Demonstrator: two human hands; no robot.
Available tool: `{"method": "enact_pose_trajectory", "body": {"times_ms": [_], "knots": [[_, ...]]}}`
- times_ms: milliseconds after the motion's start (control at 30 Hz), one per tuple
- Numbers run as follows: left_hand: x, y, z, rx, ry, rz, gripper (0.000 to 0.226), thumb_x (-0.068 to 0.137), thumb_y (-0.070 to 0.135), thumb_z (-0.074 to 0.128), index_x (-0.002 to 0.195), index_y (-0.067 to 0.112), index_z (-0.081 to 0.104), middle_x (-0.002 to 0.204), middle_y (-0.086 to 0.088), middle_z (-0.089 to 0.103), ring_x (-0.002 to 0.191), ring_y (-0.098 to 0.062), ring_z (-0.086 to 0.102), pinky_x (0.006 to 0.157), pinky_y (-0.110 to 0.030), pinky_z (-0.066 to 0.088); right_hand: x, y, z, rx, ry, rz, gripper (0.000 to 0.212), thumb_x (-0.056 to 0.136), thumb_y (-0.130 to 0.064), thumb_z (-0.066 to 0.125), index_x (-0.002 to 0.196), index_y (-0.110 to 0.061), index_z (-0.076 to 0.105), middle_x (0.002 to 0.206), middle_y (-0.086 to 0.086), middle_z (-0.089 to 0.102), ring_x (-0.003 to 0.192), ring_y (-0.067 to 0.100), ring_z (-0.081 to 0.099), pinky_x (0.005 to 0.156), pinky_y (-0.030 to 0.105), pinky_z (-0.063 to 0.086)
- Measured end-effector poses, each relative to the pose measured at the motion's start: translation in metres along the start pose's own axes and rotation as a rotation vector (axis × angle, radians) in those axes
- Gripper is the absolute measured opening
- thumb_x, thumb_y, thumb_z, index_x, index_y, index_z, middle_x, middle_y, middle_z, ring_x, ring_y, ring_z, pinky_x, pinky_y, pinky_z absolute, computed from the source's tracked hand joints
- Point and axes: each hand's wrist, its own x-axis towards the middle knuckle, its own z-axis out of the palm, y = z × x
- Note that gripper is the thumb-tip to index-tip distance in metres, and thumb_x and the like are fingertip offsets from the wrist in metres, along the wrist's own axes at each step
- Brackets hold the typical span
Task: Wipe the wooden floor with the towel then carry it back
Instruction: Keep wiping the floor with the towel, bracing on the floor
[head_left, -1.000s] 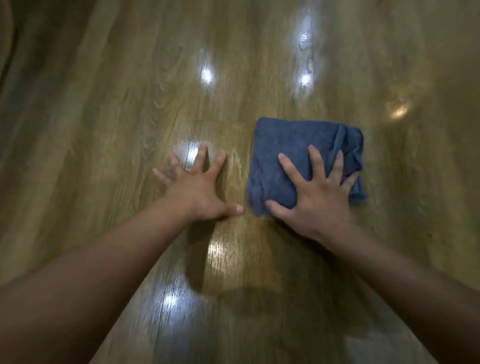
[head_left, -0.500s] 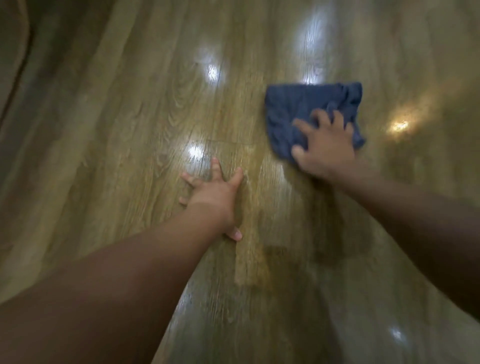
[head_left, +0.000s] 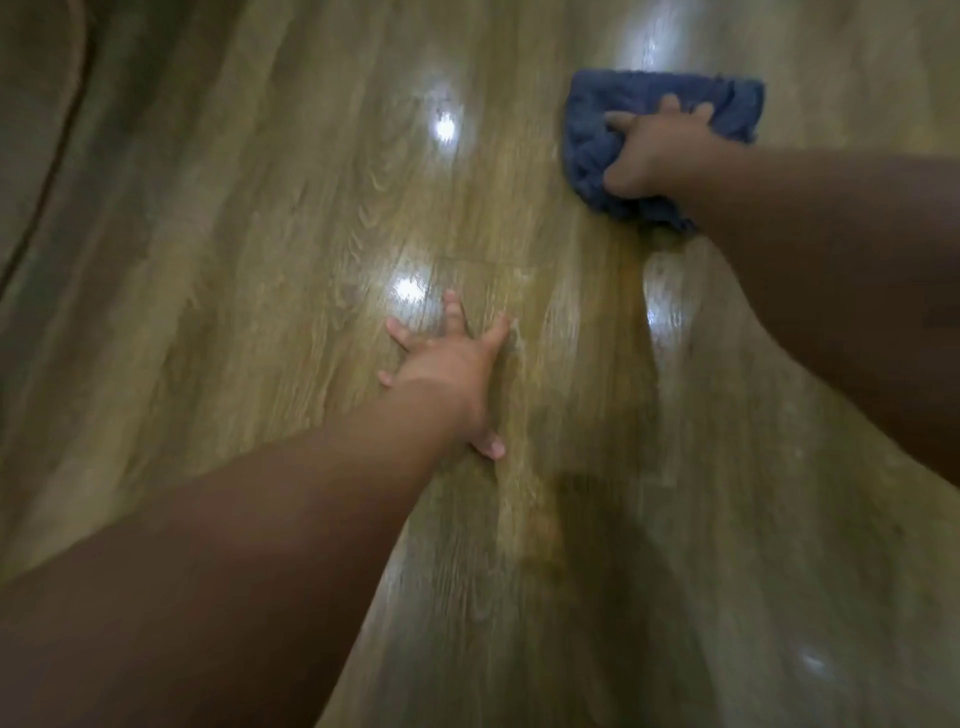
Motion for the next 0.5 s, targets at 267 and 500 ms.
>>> {"method": "enact_pose_trajectory", "body": {"times_ms": [267, 500], "knots": [[-0.001, 0.004, -0.002, -0.01, -0.01, 0.005, 0.142, 0.058, 0.044, 0.093, 0.15, 0.049, -0.015, 0.154, -0.005, -0.042, 0.135, -0.067, -0.019, 0.101, -0.079, 0.028, -0.345, 0.021, 0.142, -0.049, -0.221, -0.438, 0.07, 0.06, -0.049, 0.06, 0.128, -0.042, 0.048, 0.107, 0.009, 0.048, 0.092, 0.04, 0.052, 0.064, 0.061, 0.053], [0.007, 0.001, 0.002, 0.007, 0.013, 0.008, 0.144, 0.057, 0.046, 0.093, 0.148, 0.05, -0.018, 0.154, -0.004, -0.042, 0.135, -0.067, -0.018, 0.101, -0.077, 0.031, -0.057, 0.02, 0.025, 0.059, 0.033, -0.168, 0.076, 0.084, -0.04, 0.061, 0.149, -0.048, 0.021, 0.155, 0.017, 0.026, 0.141, 0.05, 0.022, 0.11, 0.068, 0.025]]}}
